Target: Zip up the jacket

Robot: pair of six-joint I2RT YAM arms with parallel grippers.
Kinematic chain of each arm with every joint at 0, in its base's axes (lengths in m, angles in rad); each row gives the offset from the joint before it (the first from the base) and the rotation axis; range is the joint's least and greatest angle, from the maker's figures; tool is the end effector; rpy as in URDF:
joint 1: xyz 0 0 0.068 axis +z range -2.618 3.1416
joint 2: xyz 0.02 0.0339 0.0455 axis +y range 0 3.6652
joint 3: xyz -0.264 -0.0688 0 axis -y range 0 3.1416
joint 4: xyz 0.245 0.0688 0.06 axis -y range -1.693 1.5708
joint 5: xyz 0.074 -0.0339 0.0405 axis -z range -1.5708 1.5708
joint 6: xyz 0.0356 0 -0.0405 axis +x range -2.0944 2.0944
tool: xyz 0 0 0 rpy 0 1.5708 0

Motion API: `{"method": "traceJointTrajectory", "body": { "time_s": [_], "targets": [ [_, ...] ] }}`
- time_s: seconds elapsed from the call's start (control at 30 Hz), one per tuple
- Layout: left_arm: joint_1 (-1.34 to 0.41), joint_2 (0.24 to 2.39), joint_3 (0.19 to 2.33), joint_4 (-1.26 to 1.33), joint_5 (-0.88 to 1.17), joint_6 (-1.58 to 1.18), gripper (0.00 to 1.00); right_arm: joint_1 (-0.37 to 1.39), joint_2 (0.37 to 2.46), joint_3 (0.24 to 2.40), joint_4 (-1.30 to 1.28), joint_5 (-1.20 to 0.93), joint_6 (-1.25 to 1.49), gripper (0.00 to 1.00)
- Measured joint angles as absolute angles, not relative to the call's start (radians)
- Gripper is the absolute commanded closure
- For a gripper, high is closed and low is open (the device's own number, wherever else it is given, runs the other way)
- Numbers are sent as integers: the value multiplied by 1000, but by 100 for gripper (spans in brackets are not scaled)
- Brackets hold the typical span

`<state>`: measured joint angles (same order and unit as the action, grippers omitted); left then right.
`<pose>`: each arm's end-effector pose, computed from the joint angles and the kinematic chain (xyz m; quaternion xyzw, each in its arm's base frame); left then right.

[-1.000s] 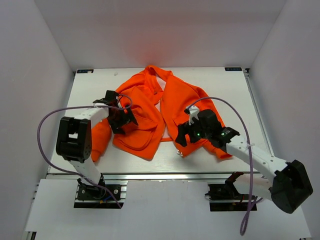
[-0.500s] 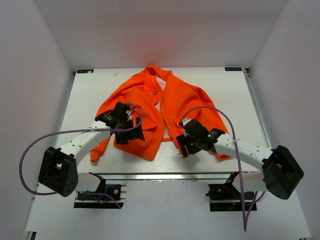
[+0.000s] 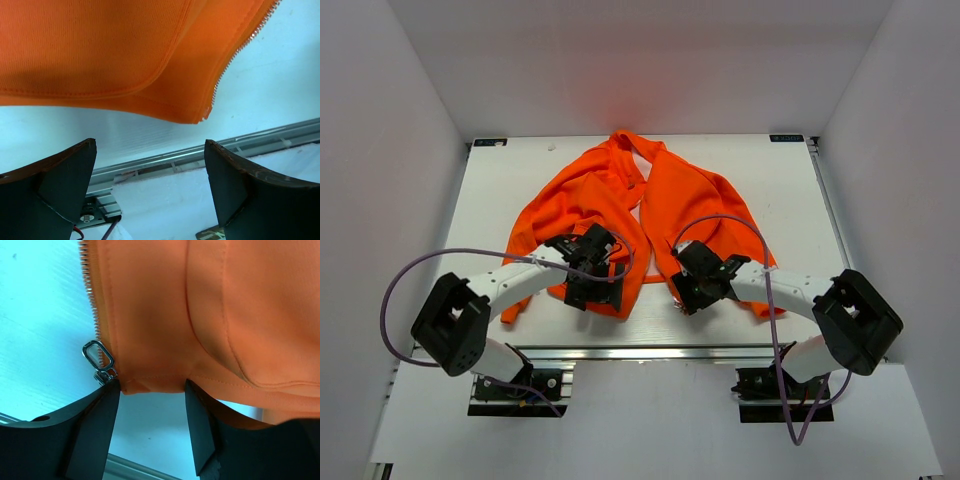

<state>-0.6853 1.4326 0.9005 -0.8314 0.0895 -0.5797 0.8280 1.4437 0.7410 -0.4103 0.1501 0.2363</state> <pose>0.1898 -0.1593 0.1953 0.0571 0.9920 -0.0970 0.0571 0.1801 0.1883 0.1649 -0.2669 0.9339 0.0519 0.2320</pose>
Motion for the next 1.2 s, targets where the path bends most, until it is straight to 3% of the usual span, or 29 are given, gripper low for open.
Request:
{"method": "traceJointTrajectory", "body": {
  "time_s": [0.53, 0.63, 0.67, 0.83, 1.2],
  "targets": [
    [-703, 1501, 1000, -894, -21, -531, 2, 853, 1467, 745, -348, 144, 172, 38],
    [-703, 1507, 1014, -906, -27, -519, 2, 853, 1481, 750, -330, 143, 171, 51],
    [-704, 1511, 1019, -908, -28, -513, 2, 853, 1493, 760, -328, 143, 172, 64],
    [-706, 1536, 1036, -912, -31, -479, 2, 853, 1531, 792, -307, 142, 176, 100],
    [-765, 1633, 1035, -885, -19, -469, 2, 852, 1489, 749, -265, 120, 229, 100]
  ]
}}
